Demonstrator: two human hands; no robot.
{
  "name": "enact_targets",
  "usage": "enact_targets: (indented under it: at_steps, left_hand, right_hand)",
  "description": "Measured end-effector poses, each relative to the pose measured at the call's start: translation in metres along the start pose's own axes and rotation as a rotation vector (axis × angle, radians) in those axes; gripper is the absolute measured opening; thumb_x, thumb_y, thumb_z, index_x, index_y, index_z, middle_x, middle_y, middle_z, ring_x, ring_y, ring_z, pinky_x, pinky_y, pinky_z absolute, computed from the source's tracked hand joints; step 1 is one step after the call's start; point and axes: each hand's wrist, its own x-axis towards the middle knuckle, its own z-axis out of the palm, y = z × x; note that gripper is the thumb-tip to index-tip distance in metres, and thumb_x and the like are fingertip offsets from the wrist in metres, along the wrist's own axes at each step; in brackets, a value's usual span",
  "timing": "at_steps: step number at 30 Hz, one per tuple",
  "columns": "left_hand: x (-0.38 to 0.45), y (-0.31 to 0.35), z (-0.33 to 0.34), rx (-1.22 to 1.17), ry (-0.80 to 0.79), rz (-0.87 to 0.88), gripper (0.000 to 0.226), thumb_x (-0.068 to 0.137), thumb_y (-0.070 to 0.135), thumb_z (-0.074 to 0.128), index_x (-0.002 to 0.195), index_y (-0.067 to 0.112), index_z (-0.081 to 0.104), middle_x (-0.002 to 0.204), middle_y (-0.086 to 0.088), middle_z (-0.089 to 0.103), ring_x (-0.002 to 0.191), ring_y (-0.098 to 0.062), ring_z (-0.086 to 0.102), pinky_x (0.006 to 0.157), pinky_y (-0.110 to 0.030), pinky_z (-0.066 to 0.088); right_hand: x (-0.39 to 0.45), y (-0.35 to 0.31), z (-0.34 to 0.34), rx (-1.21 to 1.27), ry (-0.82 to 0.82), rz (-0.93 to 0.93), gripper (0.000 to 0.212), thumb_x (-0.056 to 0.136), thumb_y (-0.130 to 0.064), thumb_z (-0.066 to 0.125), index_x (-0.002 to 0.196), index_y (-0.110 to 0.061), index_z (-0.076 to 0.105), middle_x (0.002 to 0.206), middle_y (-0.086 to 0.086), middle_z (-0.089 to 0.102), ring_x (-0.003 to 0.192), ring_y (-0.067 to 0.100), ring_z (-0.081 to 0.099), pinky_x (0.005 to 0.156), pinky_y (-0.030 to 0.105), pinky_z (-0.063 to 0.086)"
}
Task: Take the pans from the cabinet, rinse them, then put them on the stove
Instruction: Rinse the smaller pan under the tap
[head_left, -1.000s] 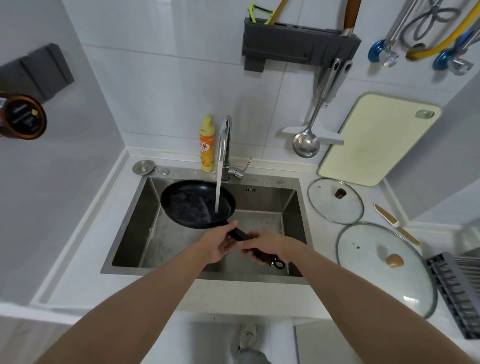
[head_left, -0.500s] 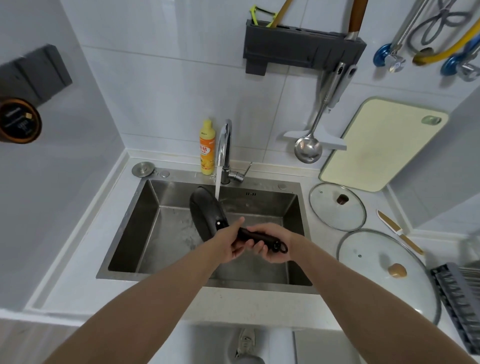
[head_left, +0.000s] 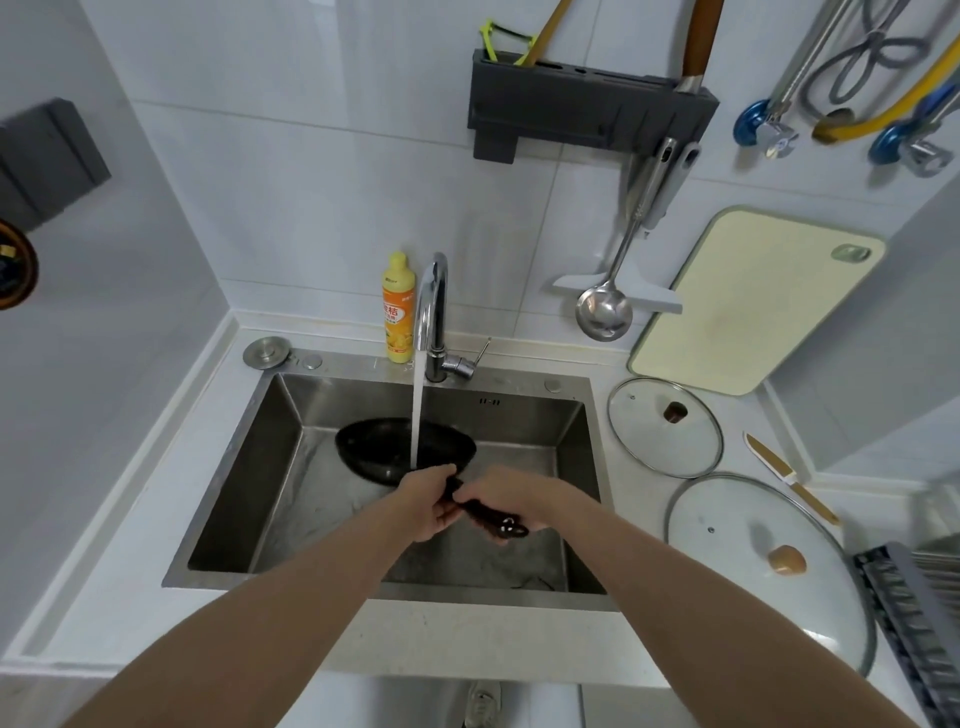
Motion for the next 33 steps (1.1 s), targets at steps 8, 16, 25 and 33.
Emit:
enact_targets:
  at_steps: [8,16,25,33]
  left_hand:
    - [-0.006,0.008,-0.017,-0.111,-0.078,-0.012,0.018,0.101,0.015,0.044,0.094,0.004,0.055,0.085,-0.015,0.065,0.070,-0.025,0.061,0.041,-0.025,0.050]
    - [0.009,0.008,-0.006,-0.278,-0.092,0.007,0.015,0.101,0.011,0.048,0.093,0.003,0.057,0.089,-0.014,0.063,0.080,-0.026,0.061,0.067,-0.034,0.049]
    - [0.042,0.012,0.025,-0.466,0.172,0.029,0.021,0.101,-0.002,0.036,0.083,0.006,0.044,0.068,-0.008,0.039,0.057,-0.020,0.038,0.076,-0.037,0.046]
    - [0.058,0.031,0.034,-0.580,0.253,0.002,0.012,0.098,0.004,0.044,0.103,0.010,0.054,0.066,-0.007,0.049,0.058,-0.020,0.049,0.076,-0.042,0.057]
  right_hand:
    - [0.009,-0.002,0.010,-0.420,0.154,-0.190,0.005,0.086,-0.025,0.069,0.086,-0.021,0.066,0.076,0.006,0.064,0.056,0.016,0.059,0.056,0.026,0.051]
    - [0.014,-0.016,-0.025,-0.563,0.064,-0.176,0.016,0.088,-0.038,0.069,0.102,-0.034,0.065,0.089,0.000,0.069,0.072,0.016,0.066,0.067,0.024,0.055]
    - [0.067,-0.056,-0.109,-0.253,0.315,-0.189,0.028,0.101,-0.028,0.050,0.119,-0.008,0.059,0.113,0.013,0.066,0.096,0.024,0.065,0.086,0.038,0.055]
    - [0.154,-0.072,-0.159,0.071,0.408,-0.189,0.042,0.095,-0.015,0.049,0.137,-0.016,0.046,0.128,0.008,0.049,0.112,0.024,0.050,0.079,0.032,0.049]
